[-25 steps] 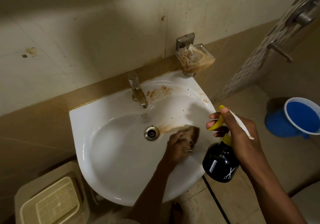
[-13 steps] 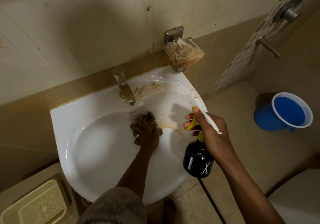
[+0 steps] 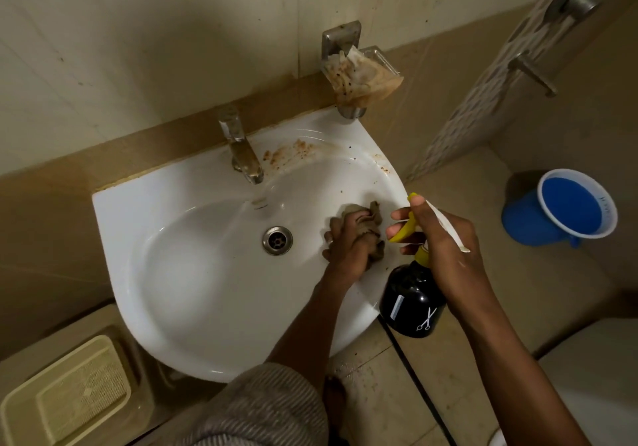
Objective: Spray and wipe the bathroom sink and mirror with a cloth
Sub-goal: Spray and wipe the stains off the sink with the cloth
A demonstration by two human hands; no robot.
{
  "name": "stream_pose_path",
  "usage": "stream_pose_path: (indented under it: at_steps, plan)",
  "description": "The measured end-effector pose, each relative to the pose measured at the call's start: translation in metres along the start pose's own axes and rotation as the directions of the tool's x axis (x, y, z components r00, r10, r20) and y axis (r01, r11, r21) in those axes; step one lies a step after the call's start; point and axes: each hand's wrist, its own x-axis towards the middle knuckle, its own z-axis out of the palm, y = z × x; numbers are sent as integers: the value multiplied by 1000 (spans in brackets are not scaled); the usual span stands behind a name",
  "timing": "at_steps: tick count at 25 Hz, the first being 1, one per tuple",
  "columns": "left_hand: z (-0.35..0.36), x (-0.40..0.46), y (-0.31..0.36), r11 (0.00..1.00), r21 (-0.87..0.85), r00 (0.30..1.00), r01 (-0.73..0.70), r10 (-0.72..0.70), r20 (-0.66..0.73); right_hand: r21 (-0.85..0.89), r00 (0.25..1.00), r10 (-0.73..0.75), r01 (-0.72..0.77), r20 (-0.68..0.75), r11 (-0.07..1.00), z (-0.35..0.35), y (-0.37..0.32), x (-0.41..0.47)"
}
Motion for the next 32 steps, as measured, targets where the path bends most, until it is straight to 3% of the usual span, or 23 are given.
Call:
stream_pose_path:
  at_steps: [10,15,19,20,22,25,28,31,32]
  plan:
    - [16,-60,19,967,-1,958,-253,251,136,56,994,-86,90,-68,994,-27,-46,-19]
    - [30,-73,24,975,-6,948,-220,215,235,168,986,-120,138,-115,976,-49,-71,-29]
    - [23,-117,36,958,-242,892,-155,241,383,247,978,-140,175,-153,953,-69,-78,-26]
    - [16,-124,35,947,-296,897,-128,237,372,267,980,-137,173,-146,948,-72,-80,-25]
    - [-4,-120,36,917,-375,957,-134,219,192,288,983,-131,164,-131,943,-74,-82,-26]
    - [-53,-100,27,878,-455,985,-149,172,9,286,984,-113,148,-135,947,-68,-81,-30]
    - [-76,-92,-4,906,-419,998,-61,49,-39,262,990,-96,120,-103,958,-63,-73,-34]
    - [-57,-89,-27,994,-67,996,-92,91,-12,289,995,-74,91,-67,953,-60,-67,-37]
    - [-49,-89,-26,996,29,994,-87,85,67,294,995,-70,87,-67,952,-62,-65,-37]
